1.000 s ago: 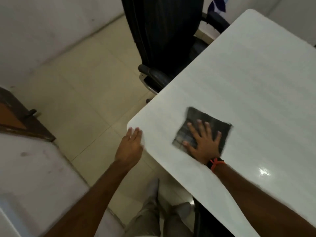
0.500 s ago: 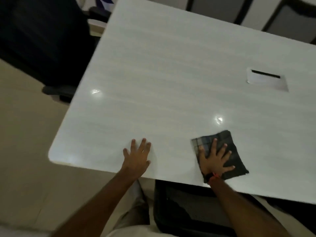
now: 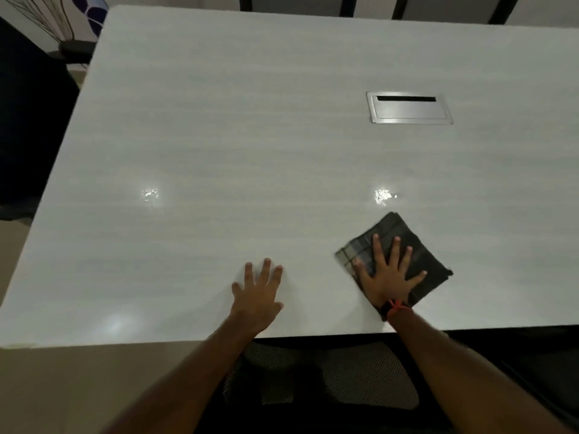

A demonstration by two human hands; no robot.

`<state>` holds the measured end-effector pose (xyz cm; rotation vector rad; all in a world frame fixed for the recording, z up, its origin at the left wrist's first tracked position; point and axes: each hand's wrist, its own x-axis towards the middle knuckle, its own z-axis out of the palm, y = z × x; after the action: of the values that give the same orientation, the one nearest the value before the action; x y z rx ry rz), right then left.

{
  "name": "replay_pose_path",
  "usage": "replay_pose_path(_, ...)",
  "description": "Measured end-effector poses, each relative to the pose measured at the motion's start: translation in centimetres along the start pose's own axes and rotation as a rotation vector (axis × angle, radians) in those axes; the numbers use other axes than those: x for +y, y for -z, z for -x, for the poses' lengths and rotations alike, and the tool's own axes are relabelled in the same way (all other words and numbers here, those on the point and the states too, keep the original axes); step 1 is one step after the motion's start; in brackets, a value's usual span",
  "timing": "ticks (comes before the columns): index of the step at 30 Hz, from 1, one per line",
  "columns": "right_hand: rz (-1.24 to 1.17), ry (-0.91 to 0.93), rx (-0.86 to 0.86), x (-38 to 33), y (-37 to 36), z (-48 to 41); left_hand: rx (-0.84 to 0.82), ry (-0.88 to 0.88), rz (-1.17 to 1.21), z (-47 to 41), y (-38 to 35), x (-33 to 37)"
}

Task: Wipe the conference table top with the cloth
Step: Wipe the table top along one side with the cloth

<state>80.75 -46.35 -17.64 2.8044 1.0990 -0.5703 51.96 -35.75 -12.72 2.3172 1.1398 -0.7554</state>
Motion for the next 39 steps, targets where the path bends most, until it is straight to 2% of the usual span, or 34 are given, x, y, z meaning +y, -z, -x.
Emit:
replay_pose_path(6, -0.015, 0.135, -0.016, 0.6, 1.5, -3.8, -0.015, 0.041, 0.064, -1.2, 0.3, 7.1)
replay_pose_path(9, 0.106, 0.429, -0.063, 4.3, 1.1, -0.2, -0.016, 0.054, 0.115, -1.7, 0.1, 9.7)
replay_pose_path(11, 0.151, 0.552, -0.111, 7.7, 1.3, 0.9, 0.002, 0.068, 0.116, -1.7, -0.3, 10.5)
replay_pose_path(13, 0.143, 0.523, -0.088, 9.8, 2.0, -0.5, 0.010, 0.068, 0.122, -1.4, -0.8, 10.6)
replay_pose_path(15, 0.103, 0.368, -0.038, 10.1, 2.7, -3.6, 0.018, 0.062, 0.136, -1.3, -1.1, 10.2)
replay_pose_path(18, -0.006, 0.110, 0.019, 7.5, 3.6, -7.7, 0.053, 0.069, 0.107, -1.7, -1.2, 9.6)
replay_pose_path(20, -0.034, 0.044, 0.015, 4.3, 3.1, -7.5, 0.074, 0.096, 0.111, -2.5, -0.8, 9.6)
replay_pose_path(21, -0.014, 0.088, 0.001, 2.9, 2.5, -6.2, 0.083, 0.108, 0.123, -3.0, -0.4, 9.7)
replay_pose_path(23, 0.055, 0.310, -0.023, 1.5, 0.6, -2.3, 0.093, 0.119, 0.149, -4.0, 0.4, 10.1)
replay_pose_path(26, 0.092, 0.550, -0.043, 4.0, -0.3, 1.9, 0.092, 0.091, 0.122, -5.6, 1.4, 10.1)
replay_pose_path(28, 0.108, 0.536, -0.035, 7.6, 0.2, 1.7, 0.079, 0.066, 0.088, -6.0, 1.9, 9.7)
replay_pose_path(32, 0.042, 0.126, 0.014, 12.4, 2.7, -3.8, 0.053, 0.049, 0.084, -5.8, 2.3, 9.1)
replay_pose_path(35, -0.032, -0.046, 0.028, 10.3, 3.6, -7.0, 0.049, 0.079, 0.114, -5.7, 2.4, 9.4)
replay_pose_path(37, -0.021, 0.027, 0.017, 7.3, 2.8, -6.4, 0.057, 0.123, 0.131, -6.2, 2.2, 10.0)
replay_pose_path(39, 0.063, 0.316, 0.017, 5.6, 1.2, -3.9, 0.083, 0.183, 0.129, -7.2, 2.3, 10.6)
